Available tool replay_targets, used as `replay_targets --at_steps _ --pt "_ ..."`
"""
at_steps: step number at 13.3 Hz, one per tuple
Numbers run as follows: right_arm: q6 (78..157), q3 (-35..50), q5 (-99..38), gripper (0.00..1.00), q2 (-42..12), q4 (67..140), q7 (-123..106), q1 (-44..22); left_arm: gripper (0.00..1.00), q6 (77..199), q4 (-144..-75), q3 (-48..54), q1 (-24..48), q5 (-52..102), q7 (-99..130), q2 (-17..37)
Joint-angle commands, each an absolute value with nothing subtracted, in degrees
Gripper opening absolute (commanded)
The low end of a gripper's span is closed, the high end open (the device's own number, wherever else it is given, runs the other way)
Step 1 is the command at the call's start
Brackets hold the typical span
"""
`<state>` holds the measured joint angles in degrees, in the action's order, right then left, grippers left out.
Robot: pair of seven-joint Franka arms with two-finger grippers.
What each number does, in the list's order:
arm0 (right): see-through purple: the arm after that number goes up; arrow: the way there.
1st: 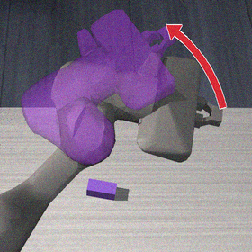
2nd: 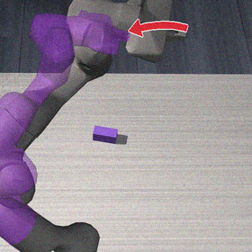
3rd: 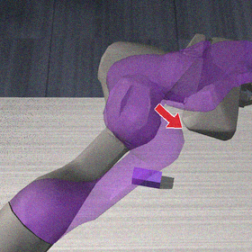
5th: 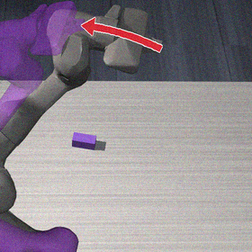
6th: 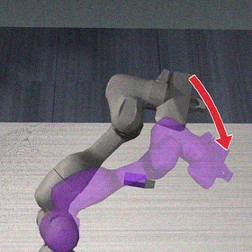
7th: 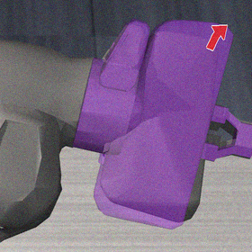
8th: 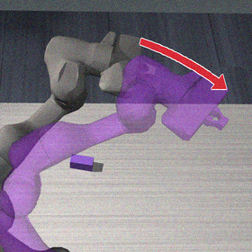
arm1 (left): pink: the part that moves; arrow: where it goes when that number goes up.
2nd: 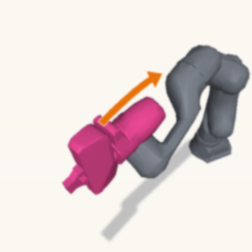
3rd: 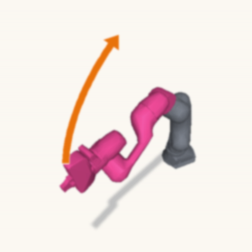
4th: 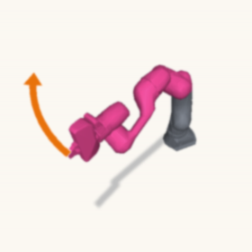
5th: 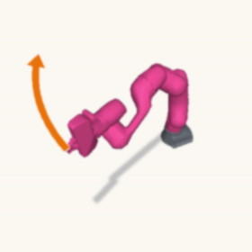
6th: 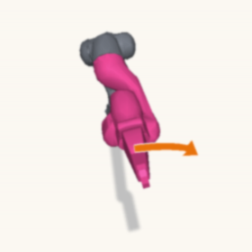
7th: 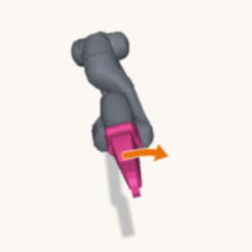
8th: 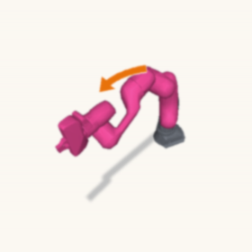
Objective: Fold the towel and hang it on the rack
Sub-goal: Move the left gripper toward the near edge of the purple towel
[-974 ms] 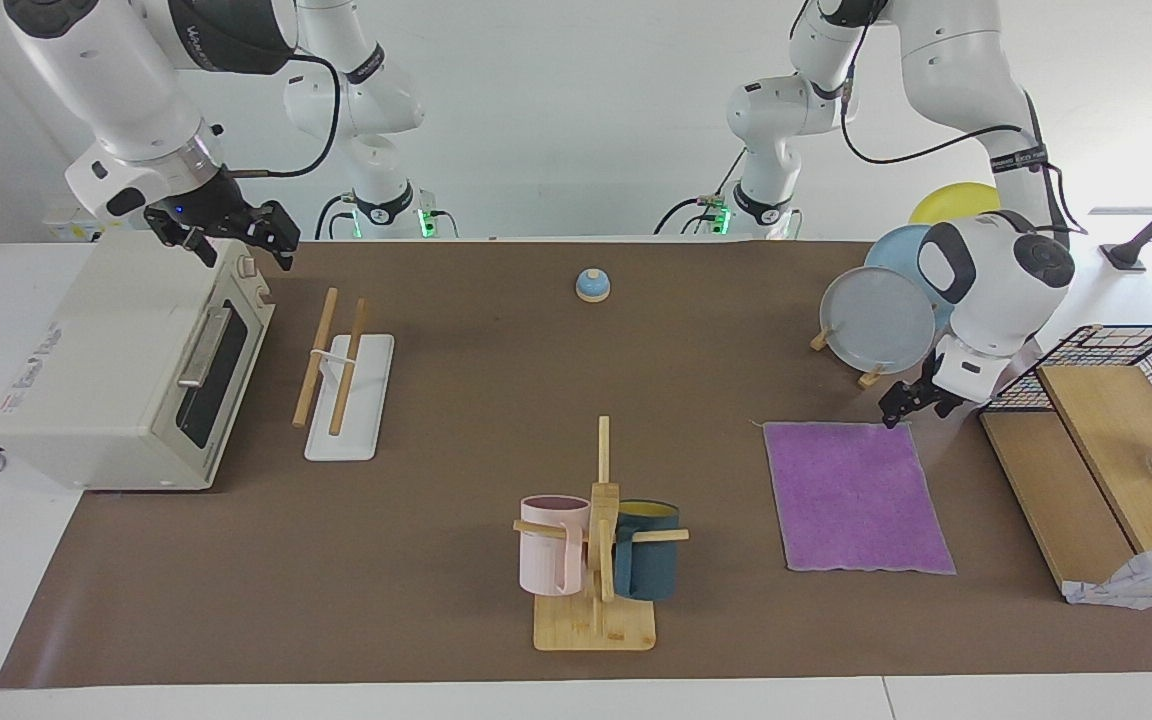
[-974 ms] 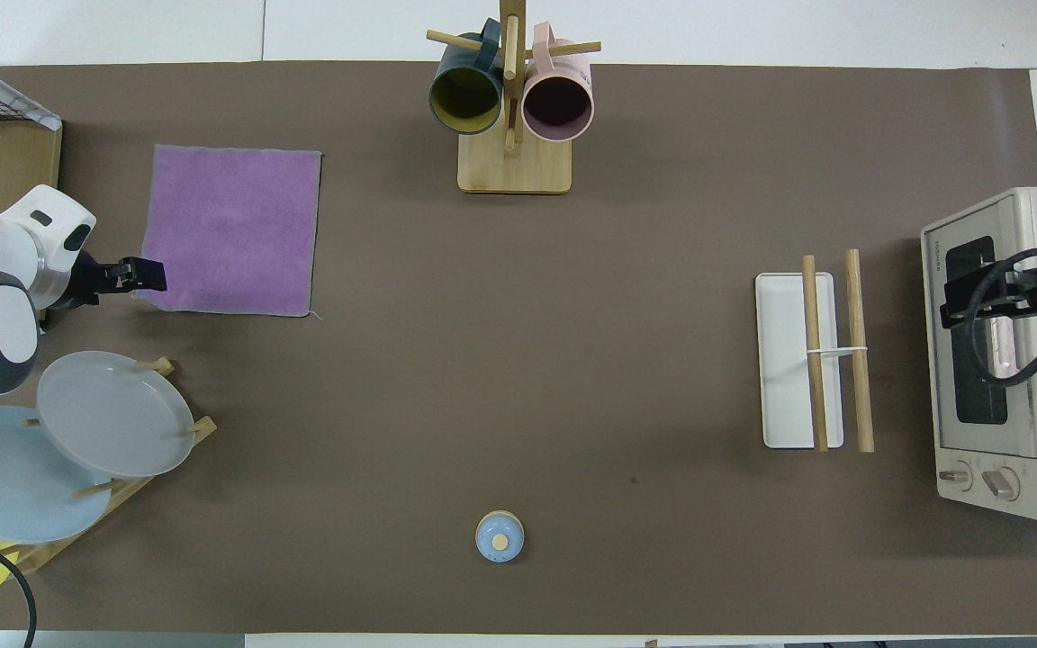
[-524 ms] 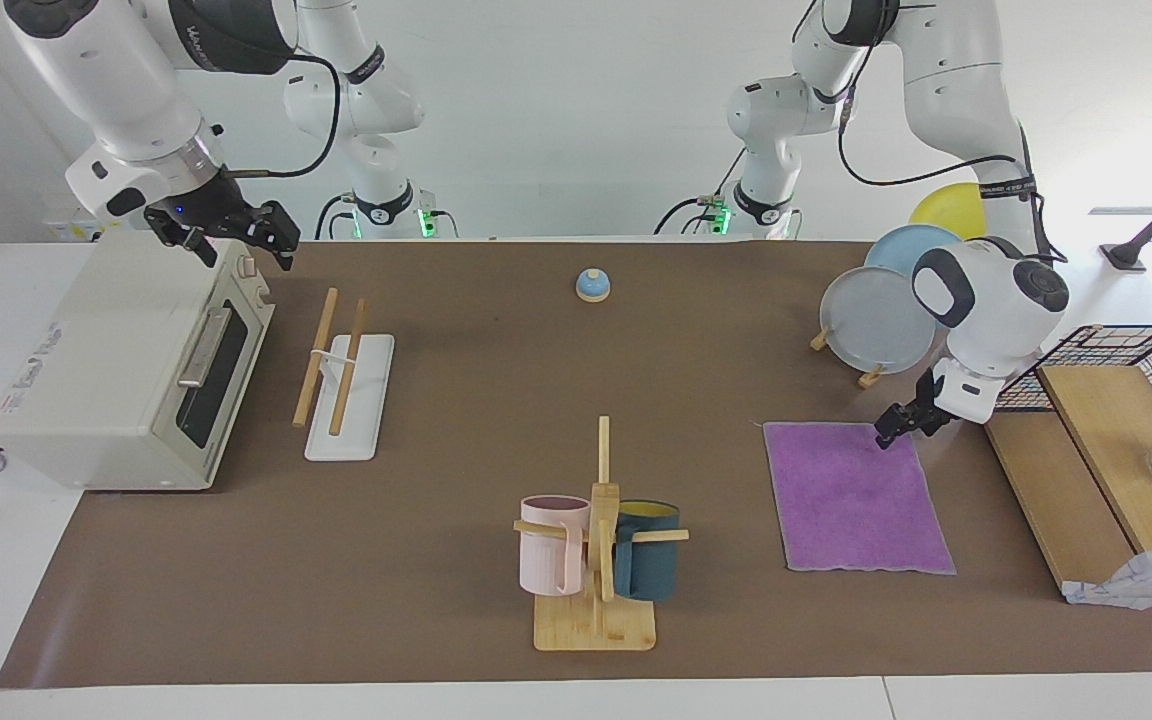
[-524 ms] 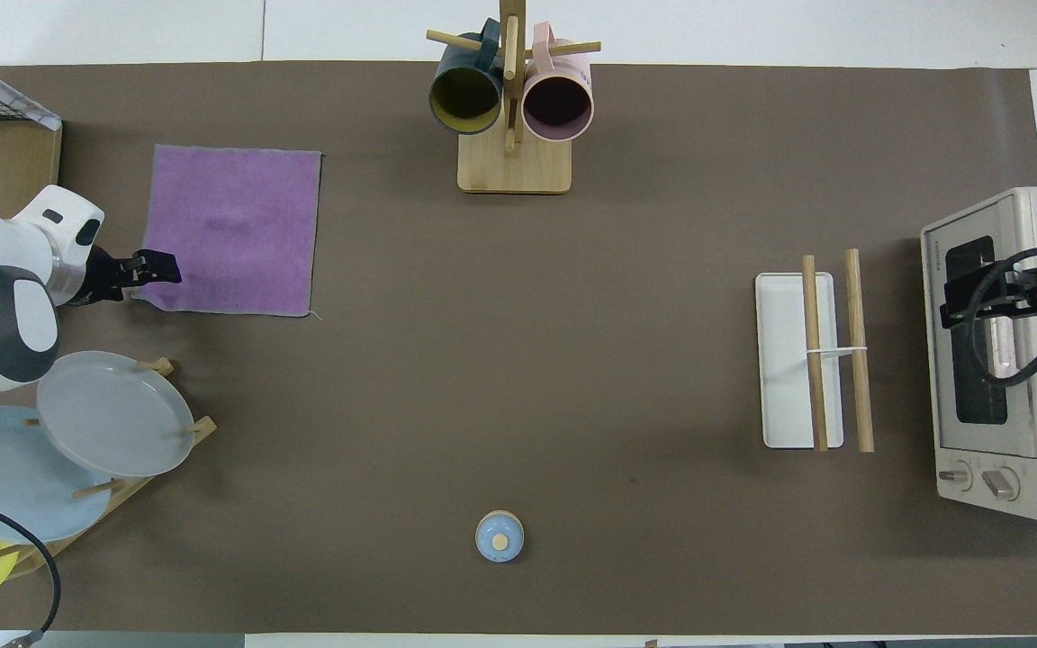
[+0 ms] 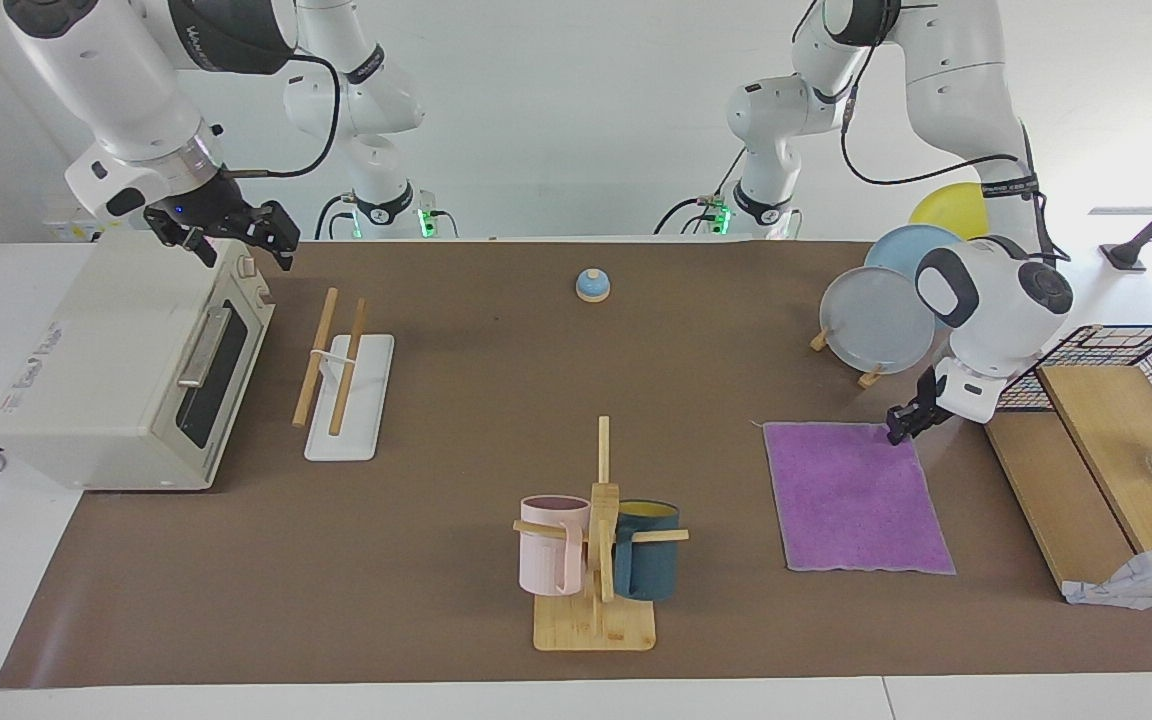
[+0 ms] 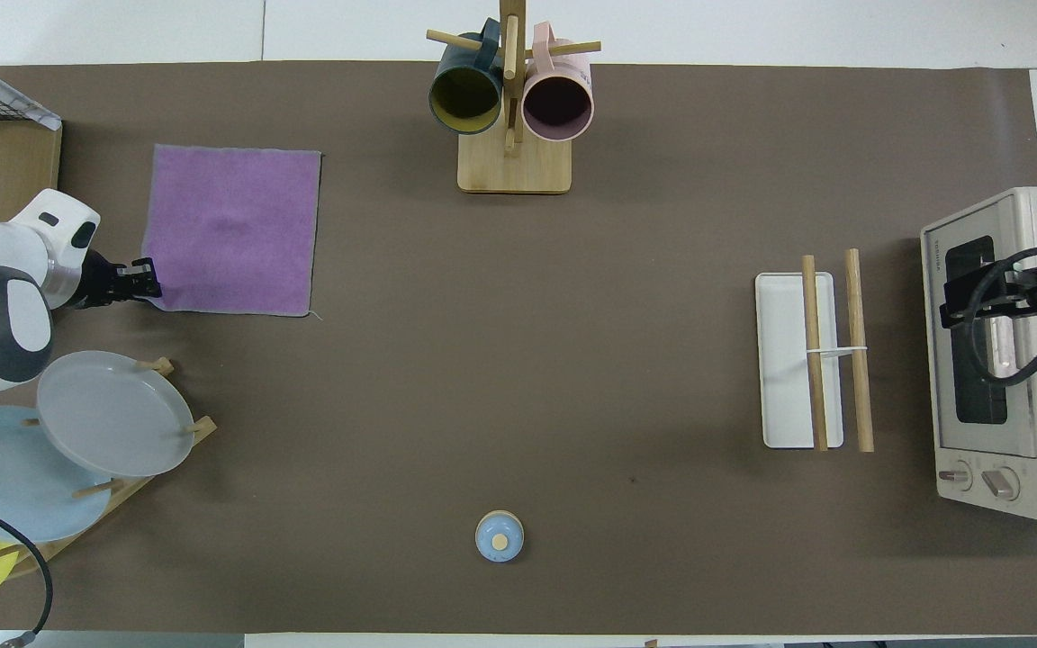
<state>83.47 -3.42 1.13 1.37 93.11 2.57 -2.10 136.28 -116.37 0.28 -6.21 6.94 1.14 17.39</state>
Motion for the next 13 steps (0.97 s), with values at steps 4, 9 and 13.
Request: replay_targets --at_steps 4,9,13 --pt "83.8 -2.8 1.2 1.00 1.6 93.4 3.0 -1.2 0.00 134.7 -115.1 0.4 -6.6 7.5 -1.9 17.7" --pt "83.8 -2.7 1.2 1.00 1.6 93.4 3.0 -1.2 0.00 134.7 -114.0 0.5 -5.7 6.3 -7.3 16.7" --pt "83.8 -2.7 1.2 1.00 1.6 93.4 3.0 -1.2 0.00 134.2 -113.5 0.5 -1.4 2.0 -11.9 12.9"
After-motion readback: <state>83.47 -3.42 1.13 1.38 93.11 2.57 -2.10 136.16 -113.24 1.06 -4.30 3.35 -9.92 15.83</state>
